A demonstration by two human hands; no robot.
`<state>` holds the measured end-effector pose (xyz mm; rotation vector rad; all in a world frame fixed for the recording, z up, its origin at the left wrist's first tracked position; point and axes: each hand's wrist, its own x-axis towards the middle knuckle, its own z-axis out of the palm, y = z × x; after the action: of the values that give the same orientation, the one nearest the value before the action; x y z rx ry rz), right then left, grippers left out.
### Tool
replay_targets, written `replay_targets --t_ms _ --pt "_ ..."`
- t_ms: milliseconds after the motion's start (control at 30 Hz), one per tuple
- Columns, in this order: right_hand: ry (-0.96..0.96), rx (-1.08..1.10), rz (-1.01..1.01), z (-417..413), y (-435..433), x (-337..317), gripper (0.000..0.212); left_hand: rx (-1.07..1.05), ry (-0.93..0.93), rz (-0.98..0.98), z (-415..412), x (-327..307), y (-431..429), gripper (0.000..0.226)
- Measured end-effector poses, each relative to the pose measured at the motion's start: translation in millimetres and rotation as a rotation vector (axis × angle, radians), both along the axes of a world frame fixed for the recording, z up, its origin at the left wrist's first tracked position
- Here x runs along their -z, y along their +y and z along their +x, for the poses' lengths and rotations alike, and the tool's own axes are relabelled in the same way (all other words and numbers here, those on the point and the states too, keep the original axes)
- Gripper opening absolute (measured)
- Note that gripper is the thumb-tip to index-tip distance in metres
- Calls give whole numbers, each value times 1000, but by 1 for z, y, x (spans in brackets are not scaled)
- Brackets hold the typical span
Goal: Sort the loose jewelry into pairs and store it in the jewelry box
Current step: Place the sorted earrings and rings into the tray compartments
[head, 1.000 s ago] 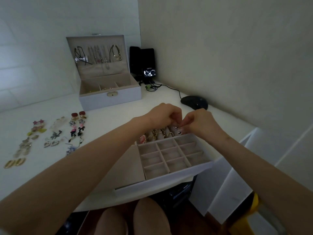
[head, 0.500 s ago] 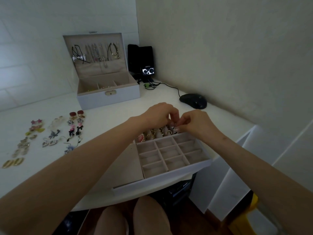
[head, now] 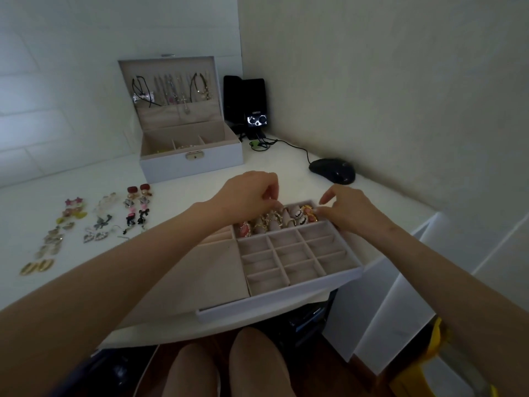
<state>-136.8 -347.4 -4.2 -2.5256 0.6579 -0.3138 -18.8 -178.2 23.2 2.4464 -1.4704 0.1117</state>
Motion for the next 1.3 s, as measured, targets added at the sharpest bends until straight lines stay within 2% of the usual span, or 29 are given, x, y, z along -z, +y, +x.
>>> replay_targets --t_ms 200,400,633,867,967,1033,1067,1167,1300 --pt "108 -40 -86 5 5 1 33 -232 -66 130 10 2 35 22" --pt "56 -64 -124 11 7 3 29 -360 -71 346 24 2 69 25" --pt "-47 -23 -45 32 10 8 27 -400 -3 210 45 5 78 23" --pt "-27 -22 -55 54 7 3 32 -399 75 94 59 10 86 26" --pt "70 -28 -216 55 6 0 33 -428 111 50 64 14 95 24" --pt "29 -25 -410 60 9 -2 32 -457 106 1 70 13 104 22" --pt "-26 -28 -447 63 13 -4 32 -476 102 -22 74 11 109 21" --pt "-163 -113 -383 80 35 -19 27 -543 97 -51 85 4 125 21" --pt "-174 -375 -224 111 78 -36 17 -652 49 -65 99 -3 143 20"
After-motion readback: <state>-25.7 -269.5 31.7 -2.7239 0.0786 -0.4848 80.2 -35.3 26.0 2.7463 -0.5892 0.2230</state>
